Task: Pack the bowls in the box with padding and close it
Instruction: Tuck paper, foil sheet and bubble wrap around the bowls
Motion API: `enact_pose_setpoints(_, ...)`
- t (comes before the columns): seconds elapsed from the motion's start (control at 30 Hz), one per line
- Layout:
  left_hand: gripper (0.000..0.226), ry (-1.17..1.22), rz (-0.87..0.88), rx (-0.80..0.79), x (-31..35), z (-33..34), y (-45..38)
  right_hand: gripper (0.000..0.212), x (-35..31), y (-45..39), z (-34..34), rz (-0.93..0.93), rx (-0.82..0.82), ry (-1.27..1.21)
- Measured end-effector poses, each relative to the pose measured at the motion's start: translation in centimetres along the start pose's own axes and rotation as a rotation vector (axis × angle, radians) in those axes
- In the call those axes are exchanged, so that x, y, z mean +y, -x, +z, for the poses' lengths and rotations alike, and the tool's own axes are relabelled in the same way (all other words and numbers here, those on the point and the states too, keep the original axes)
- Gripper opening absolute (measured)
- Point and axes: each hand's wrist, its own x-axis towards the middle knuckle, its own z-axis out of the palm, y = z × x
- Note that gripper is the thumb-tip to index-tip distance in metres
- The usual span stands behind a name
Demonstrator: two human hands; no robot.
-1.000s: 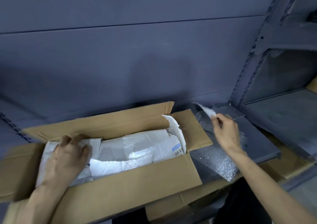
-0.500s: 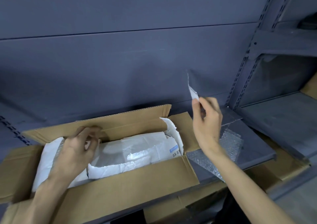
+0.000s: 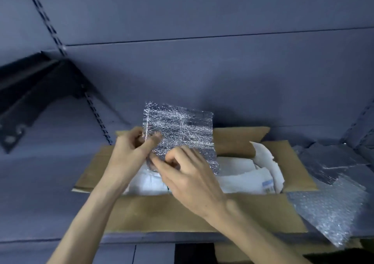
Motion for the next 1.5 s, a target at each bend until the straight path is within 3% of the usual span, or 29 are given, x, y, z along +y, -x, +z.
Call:
enact_pose_setpoints(0.07, 0.035, 0.010, -0.048, 0.023, -1.4, -1.1, 0.2, 0.027, -0.8, -0.3, 1.2, -0.012, -0.096, -0.016)
enact_pose_setpoints(0.13, 0.017, -0.013, -0.098, 0.037, -2.6, -2.4, 0.3, 0.030, -1.2, -0.2, 2.1, -0.015, -0.170, -0.057)
enact_pose_setpoints(0.23, 0.008, -0.197, -0.106, 0.084, -4.5, -4.6, 0.4, 0.041, -1.2, 0.5, 2.7, 0.013, -0.264, -0.095)
enact_pose_setpoints(0.37, 0.033, -0.567, -0.113, 0.095, -6.3, -6.5, 0.6, 0.038, -0.2, 0.9, 2.9, 0.134, -0.324, -0.059)
enact_pose_setpoints(0.57, 0.080, -0.765, -0.132, -0.131, -7.8, -6.2, 0.6, 0.039, 0.3, 0.5, 2.7, 0.279, -0.419, -0.023)
enact_pose_setpoints(0.7, 0.102, -0.709, -0.123, -0.109, -7.8, -5.9, 1.0, 0.042, 0.6, 0.9, 1.1, 0.261, -0.435, -0.057)
enact_pose_setpoints(0.87, 0.082, -0.416, -0.125, -0.031, -7.5, -7.1, 0.7, 0.055, 3.5, 1.6, -1.8, 0.302, -0.576, -0.025)
enact_pose_setpoints(1.0, 0.073, -0.348, -0.110, 0.013, -7.9, -7.4, 0.9, 0.050, 5.1, 1.2, -1.7, 0.335, -0.613, 0.007)
enact_pose_setpoints(1.23, 0.058, -0.111, -0.180, 0.069, -8.8, -7.8, 1.1, 0.062, 6.3, 1.0, 0.7, 0.393, -0.782, 0.133)
enact_pose_setpoints(1.37, 0.058, -0.323, -0.092, -0.051, -8.6, -7.5, 1.3, 0.069, 6.6, 0.9, 1.6, 0.375, -0.822, 0.254)
enact_pose_setpoints(1.5, 0.076, -0.562, -0.010, -0.017, -8.5, -6.2, 1.7, 0.091, 6.4, 1.8, 1.5, 0.367, -0.745, 0.241)
